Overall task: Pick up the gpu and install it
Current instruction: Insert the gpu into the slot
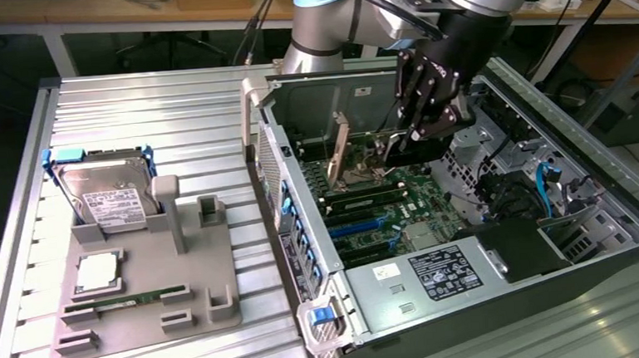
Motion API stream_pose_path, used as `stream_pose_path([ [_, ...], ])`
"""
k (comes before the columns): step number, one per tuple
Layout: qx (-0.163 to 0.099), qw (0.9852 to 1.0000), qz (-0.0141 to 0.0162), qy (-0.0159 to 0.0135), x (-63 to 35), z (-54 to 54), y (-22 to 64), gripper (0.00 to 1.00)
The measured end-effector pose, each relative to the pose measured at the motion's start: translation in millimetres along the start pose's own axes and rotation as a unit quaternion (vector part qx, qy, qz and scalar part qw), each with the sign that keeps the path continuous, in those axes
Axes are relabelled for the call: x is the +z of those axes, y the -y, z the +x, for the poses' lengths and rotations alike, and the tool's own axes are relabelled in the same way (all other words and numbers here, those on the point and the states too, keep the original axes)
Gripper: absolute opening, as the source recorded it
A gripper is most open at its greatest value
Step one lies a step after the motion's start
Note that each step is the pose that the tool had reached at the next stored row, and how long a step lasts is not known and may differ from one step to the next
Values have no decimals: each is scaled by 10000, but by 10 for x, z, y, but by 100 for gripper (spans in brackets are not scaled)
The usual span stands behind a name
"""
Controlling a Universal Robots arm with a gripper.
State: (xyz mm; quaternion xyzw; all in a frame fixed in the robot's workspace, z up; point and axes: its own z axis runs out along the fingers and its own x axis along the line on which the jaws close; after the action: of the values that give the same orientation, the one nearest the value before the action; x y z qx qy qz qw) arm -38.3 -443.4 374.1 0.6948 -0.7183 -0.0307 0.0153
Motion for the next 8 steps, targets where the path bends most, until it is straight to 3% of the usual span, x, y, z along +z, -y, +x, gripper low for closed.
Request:
stream_pose_path([
  [8, 0, 10000, 0, -1, 55, 1, 3, 27],
])
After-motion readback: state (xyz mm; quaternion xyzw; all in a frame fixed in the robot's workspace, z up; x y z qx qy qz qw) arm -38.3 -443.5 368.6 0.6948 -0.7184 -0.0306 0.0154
